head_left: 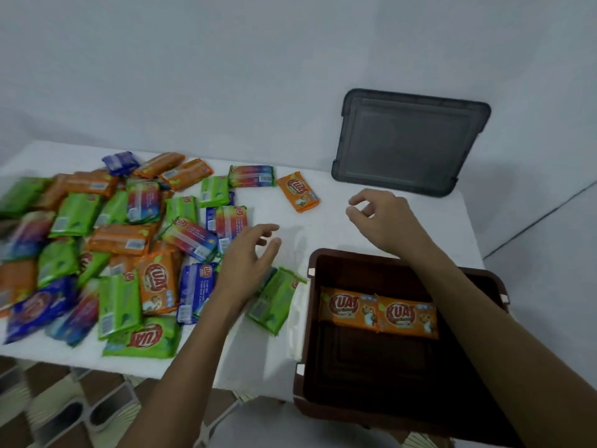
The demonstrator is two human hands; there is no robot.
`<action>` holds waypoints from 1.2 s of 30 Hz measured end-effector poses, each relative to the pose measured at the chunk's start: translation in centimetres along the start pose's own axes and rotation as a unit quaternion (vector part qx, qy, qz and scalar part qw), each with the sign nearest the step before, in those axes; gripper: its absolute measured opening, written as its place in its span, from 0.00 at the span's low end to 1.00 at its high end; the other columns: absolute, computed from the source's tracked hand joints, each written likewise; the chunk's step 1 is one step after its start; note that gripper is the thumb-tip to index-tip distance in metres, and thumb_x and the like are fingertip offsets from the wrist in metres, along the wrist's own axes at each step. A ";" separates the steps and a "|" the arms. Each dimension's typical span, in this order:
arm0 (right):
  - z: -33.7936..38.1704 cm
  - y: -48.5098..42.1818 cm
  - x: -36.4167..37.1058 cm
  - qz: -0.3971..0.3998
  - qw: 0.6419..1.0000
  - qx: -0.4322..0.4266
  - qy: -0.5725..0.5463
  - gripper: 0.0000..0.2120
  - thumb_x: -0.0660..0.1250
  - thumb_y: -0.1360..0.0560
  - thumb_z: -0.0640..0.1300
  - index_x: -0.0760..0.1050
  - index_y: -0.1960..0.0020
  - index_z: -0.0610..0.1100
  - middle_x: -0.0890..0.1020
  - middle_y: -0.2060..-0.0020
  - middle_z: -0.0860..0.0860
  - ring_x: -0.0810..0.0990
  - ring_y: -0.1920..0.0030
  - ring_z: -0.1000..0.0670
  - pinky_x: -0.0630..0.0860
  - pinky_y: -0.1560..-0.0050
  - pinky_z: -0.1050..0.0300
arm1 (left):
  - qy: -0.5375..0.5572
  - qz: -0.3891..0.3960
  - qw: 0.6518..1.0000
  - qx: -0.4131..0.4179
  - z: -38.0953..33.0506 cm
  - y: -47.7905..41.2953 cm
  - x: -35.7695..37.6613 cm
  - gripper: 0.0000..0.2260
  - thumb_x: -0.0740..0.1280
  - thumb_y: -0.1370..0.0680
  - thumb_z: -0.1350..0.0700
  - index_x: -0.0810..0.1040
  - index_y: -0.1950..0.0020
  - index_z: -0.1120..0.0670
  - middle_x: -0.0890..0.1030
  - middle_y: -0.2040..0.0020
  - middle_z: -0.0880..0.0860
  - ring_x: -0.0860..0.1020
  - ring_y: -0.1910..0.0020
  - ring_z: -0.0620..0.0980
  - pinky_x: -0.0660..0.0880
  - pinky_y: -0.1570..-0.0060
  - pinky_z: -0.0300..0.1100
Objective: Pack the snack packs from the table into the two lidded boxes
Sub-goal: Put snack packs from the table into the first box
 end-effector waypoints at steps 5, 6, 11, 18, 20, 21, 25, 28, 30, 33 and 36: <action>0.9 -8.0 6.6 0.056 0.995 0.043 0.069 0.21 0.63 0.22 0.55 0.72 0.36 0.42 0.77 0.38 0.44 0.76 0.41 0.43 0.70 0.50 0.54 | -0.173 -0.067 0.978 -0.094 5.6 -4.4 -3.4 0.19 0.65 0.22 0.46 0.74 0.33 0.52 0.74 0.40 0.59 0.74 0.43 0.59 0.75 0.49 0.51; 1.0 -9.3 8.0 0.075 0.993 0.050 0.077 0.22 0.63 0.22 0.55 0.71 0.35 0.41 0.76 0.38 0.43 0.76 0.41 0.43 0.70 0.51 0.54 | -0.202 -0.060 0.970 -0.120 6.5 -5.0 -3.7 0.22 0.65 0.22 0.44 0.71 0.31 0.52 0.72 0.37 0.61 0.72 0.39 0.61 0.73 0.45 0.54; 0.6 -13.7 13.5 0.150 0.976 0.102 0.121 0.36 0.66 0.27 0.63 0.63 0.28 0.43 0.73 0.34 0.43 0.74 0.38 0.42 0.72 0.49 0.54 | -0.294 0.012 0.937 -0.190 8.9 -7.1 -2.8 0.36 0.66 0.26 0.35 0.60 0.24 0.50 0.61 0.28 0.64 0.64 0.31 0.65 0.68 0.37 0.58; -0.2 -15.4 15.4 0.131 0.967 0.121 0.185 0.42 0.73 0.30 0.56 0.56 0.25 0.44 0.64 0.31 0.40 0.69 0.33 0.39 0.72 0.39 0.48 | -0.272 -0.001 0.942 -0.198 9.8 -7.5 -1.9 0.38 0.71 0.29 0.39 0.59 0.25 0.50 0.64 0.32 0.62 0.65 0.34 0.64 0.72 0.44 0.56; -0.8 -15.3 14.9 0.131 0.966 0.143 0.171 0.41 0.75 0.31 0.55 0.59 0.27 0.42 0.61 0.30 0.40 0.68 0.33 0.39 0.72 0.40 0.49 | -0.254 -0.003 0.948 -0.194 9.8 -7.5 -1.9 0.37 0.71 0.28 0.41 0.59 0.24 0.50 0.65 0.34 0.63 0.66 0.35 0.64 0.73 0.45 0.55; -1.2 -15.3 14.6 0.136 0.966 0.156 0.153 0.39 0.75 0.31 0.53 0.60 0.28 0.42 0.60 0.29 0.39 0.69 0.34 0.39 0.72 0.40 0.50 | -0.240 -0.007 0.952 -0.191 9.7 -7.5 -1.9 0.37 0.71 0.28 0.42 0.59 0.24 0.50 0.66 0.34 0.63 0.66 0.35 0.64 0.72 0.45 0.55; -2.0 -14.9 12.7 0.123 0.980 0.148 -0.051 0.28 0.72 0.31 0.34 0.64 0.36 0.47 0.68 0.36 0.40 0.76 0.44 0.42 0.78 0.60 0.54 | -0.152 -0.039 0.973 -0.169 8.6 -7.2 -2.5 0.36 0.72 0.28 0.45 0.60 0.25 0.48 0.71 0.39 0.61 0.67 0.37 0.62 0.72 0.44 0.54; -1.2 -13.6 10.8 0.123 0.985 0.074 -0.091 0.26 0.67 0.29 0.29 0.65 0.35 0.45 0.76 0.41 0.42 0.79 0.46 0.41 0.80 0.58 0.49 | -0.071 -0.057 0.985 -0.143 7.2 -7.3 -3.6 0.34 0.73 0.28 0.47 0.62 0.26 0.46 0.73 0.41 0.58 0.72 0.41 0.58 0.73 0.45 0.50; -0.8 -12.5 9.7 0.135 0.985 0.050 -0.091 0.28 0.67 0.28 0.29 0.65 0.32 0.45 0.76 0.41 0.43 0.80 0.46 0.42 0.80 0.56 0.50 | -0.040 -0.049 0.991 -0.117 5.5 -7.3 -4.1 0.33 0.75 0.29 0.49 0.65 0.27 0.45 0.73 0.40 0.56 0.74 0.42 0.56 0.75 0.43 0.50; -1.1 -10.7 7.8 0.126 0.988 0.029 -0.086 0.30 0.68 0.27 0.31 0.64 0.29 0.47 0.77 0.41 0.45 0.80 0.52 0.48 0.80 0.61 0.57 | -0.034 -0.057 0.995 -0.072 2.4 -6.8 -5.0 0.30 0.76 0.29 0.51 0.69 0.30 0.47 0.74 0.41 0.52 0.73 0.45 0.49 0.72 0.46 0.46; -1.4 -8.3 4.9 0.091 0.993 -0.001 -0.080 0.30 0.69 0.27 0.33 0.64 0.29 0.48 0.78 0.41 0.47 0.80 0.53 0.52 0.78 0.63 0.62 | -0.021 -0.081 0.996 -0.033 -0.4 -5.8 -5.7 0.26 0.76 0.30 0.51 0.72 0.34 0.46 0.79 0.47 0.47 0.74 0.49 0.44 0.72 0.50 0.43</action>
Point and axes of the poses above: each hand's wrist, its own y-axis away from the middle knuckle, its own x-axis out of the palm, z = x × y, the point moved 9 cm from there along -y, towards the middle knuckle
